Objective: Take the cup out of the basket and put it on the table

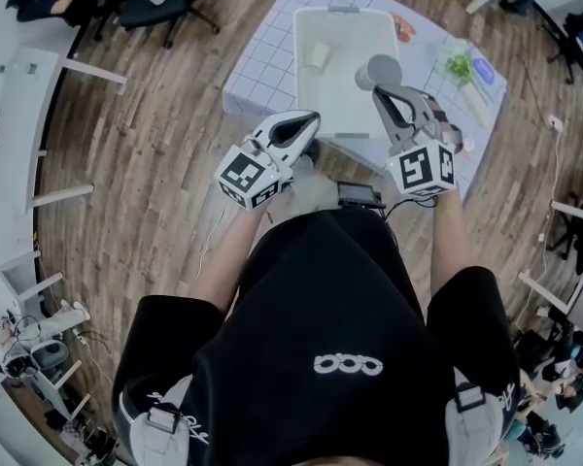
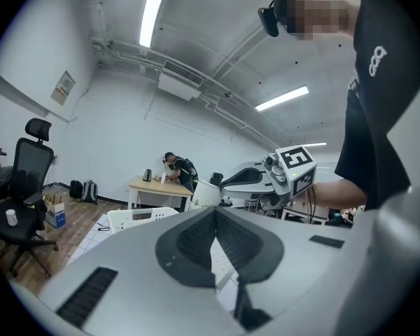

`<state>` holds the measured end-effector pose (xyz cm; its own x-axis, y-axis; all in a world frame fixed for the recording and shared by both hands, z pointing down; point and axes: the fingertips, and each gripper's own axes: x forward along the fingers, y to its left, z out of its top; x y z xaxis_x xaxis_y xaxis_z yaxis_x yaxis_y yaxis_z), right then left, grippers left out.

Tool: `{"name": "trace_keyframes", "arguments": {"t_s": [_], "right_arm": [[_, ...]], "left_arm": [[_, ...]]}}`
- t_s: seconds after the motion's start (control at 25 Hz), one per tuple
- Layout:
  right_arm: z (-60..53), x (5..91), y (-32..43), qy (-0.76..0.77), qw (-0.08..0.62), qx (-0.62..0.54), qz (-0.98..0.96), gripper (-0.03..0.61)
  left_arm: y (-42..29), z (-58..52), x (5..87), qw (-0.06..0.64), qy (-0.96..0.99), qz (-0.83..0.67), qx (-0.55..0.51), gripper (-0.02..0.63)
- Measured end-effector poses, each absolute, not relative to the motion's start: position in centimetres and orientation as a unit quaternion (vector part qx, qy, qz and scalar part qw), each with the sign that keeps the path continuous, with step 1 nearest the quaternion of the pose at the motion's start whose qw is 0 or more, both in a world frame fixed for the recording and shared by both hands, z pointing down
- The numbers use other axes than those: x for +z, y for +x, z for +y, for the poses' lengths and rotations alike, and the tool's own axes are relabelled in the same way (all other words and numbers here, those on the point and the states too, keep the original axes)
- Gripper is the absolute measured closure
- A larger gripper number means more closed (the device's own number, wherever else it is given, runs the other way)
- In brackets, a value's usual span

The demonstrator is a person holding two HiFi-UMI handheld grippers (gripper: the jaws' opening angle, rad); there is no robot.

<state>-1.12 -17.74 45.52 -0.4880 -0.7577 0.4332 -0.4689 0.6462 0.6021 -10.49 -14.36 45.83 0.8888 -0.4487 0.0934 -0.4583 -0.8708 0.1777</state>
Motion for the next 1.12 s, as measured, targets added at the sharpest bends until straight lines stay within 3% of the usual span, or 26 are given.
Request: {"name": "trace_keyframes", "arguments": {"t_s": [0.56,1.12], "right_arm": [[-4.9,43.9,8.5,0.442,0.375,-0.189,-0.793,0.549],[-0.8,46.9,20.7,0.487,0.398,-0.133,-0.766,0.549]], "left_arm": [[-2.2,-4.0,45.2,0.100,0.982,-0.162,0.016,0.606],[9.1,-2.8,45.3,0.102,0.989,-0.108,0.026,0.606]]}}
